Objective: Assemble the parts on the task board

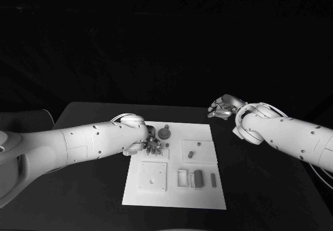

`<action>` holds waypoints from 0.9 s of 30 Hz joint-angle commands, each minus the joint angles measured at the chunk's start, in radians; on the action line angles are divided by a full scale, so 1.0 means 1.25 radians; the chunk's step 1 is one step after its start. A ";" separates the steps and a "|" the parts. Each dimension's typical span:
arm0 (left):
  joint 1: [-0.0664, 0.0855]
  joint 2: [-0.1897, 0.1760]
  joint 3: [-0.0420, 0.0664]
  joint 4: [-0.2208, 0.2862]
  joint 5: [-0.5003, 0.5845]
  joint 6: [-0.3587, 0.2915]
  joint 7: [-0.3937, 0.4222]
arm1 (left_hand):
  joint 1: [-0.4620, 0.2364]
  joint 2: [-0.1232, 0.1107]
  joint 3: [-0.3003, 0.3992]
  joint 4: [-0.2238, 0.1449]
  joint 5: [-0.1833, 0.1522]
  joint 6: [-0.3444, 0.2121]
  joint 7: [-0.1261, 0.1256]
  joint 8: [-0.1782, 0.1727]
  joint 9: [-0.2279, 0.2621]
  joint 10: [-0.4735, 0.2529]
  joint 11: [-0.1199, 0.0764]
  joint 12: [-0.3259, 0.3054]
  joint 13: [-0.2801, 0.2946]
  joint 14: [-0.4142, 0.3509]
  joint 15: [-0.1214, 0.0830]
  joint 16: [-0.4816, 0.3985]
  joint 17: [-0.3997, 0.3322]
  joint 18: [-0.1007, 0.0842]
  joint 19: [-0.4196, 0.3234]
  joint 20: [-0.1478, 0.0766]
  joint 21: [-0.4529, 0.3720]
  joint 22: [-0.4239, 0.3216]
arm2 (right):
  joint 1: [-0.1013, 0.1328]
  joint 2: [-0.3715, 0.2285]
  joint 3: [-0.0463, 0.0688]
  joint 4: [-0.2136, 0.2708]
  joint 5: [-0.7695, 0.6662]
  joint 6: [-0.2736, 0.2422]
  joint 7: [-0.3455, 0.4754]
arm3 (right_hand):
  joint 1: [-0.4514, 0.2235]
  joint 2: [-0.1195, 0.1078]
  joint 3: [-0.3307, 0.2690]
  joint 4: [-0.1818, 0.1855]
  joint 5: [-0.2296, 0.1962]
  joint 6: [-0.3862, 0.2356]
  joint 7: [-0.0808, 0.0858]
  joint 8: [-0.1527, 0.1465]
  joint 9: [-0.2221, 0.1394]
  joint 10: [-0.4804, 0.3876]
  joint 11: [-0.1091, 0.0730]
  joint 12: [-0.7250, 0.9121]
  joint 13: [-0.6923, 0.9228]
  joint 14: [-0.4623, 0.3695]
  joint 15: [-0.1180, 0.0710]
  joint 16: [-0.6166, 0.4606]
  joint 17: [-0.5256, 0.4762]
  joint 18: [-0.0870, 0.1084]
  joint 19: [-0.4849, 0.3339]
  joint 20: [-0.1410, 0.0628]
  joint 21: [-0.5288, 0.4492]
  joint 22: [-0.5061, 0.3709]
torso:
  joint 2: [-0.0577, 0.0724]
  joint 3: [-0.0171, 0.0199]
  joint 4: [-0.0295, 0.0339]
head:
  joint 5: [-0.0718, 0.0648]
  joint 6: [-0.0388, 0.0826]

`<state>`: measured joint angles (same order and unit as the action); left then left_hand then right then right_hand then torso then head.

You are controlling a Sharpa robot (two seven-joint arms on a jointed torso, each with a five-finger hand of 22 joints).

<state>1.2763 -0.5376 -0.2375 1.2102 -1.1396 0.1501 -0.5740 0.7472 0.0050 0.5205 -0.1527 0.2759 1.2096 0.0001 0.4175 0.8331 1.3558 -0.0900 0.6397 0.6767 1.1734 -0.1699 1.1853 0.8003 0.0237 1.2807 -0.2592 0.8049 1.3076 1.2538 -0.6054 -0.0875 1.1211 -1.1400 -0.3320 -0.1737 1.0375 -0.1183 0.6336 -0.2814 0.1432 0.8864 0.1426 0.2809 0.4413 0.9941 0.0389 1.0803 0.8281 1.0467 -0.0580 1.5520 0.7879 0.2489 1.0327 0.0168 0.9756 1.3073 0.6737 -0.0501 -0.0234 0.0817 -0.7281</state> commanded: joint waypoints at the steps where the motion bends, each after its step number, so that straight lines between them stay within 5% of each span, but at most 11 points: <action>1: 0.000 0.000 0.000 0.001 0.000 0.001 0.008 | 0.007 -0.009 -0.001 -0.007 -0.005 -0.002 0.000 -0.003 0.001 -0.004 0.000 0.005 -0.001 0.003 0.001 0.004 -0.002 0.049 0.001 0.000 0.003 0.015 | 0.000 0.000 0.000 0.001 -0.008 0.009 0.001 | -0.003 0.003 -0.003 0.001 0.001 0.000 0.009 0.003 -0.001 -0.005 0.002 0.003 -0.001 0.002 -0.004 -0.002 -0.001 0.010 0.003 -0.003 -0.004 0.002 | 0.000 -0.0001 0.0002 | 0.000 0.000; 19: 0.000 -0.004 0.000 0.003 0.002 -0.021 0.016 | 0.039 -0.018 0.001 -0.036 -0.005 -0.006 0.003 -0.008 0.004 -0.006 0.002 0.007 -0.005 -0.001 0.000 0.008 -0.011 0.048 0.000 0.001 0.004 0.013 | 0.000 -0.001 0.000 0.004 -0.008 0.009 0.003 | -0.003 0.004 -0.003 0.001 0.001 0.000 0.009 0.003 -0.001 -0.005 0.002 0.003 -0.001 0.002 -0.004 -0.002 -0.001 0.010 0.003 -0.003 -0.004 0.002 | 0.001 0.0004 -0.0001 | 0.001 0.002; 27: 0.000 -0.018 0.001 0.012 0.017 -0.077 0.039 | 0.039 -0.034 0.001 -0.031 -0.005 -0.014 0.007 -0.016 0.003 -0.014 0.005 0.004 -0.009 -0.008 0.000 0.005 -0.018 0.049 -0.005 0.001 -0.002 0.010 | 0.000 -0.005 0.000 0.011 -0.005 0.007 0.033 | -0.001 0.003 -0.003 0.000 0.001 -0.001 0.009 0.003 -0.001 -0.005 0.002 0.003 -0.001 0.002 -0.004 -0.002 -0.001 0.010 0.003 -0.004 -0.004 0.002 | 0.000 0.0003 0.0002 | 0.001 0.005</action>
<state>1.2764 -0.5608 -0.2373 1.2209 -1.1353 0.1052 -0.5561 0.7969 -0.0324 0.5251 -0.1932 0.2755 1.1978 0.0111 0.3996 0.8369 1.3427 -0.0837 0.6457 0.6659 1.1682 -0.1680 1.1920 0.7783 0.0249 1.2806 -0.2586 0.8049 1.3073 1.2538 -0.6114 -0.0875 1.1313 -1.1400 -0.3312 -0.1632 1.0375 -0.1183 0.6336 -0.2814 0.1432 0.8864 0.1427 0.2809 0.4402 0.9941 0.0389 1.0803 0.8281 1.0473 -0.0585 1.5520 0.7879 0.2489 1.0363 0.0161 0.9756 1.3079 0.6740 -0.0498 -0.0233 0.0829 -0.7229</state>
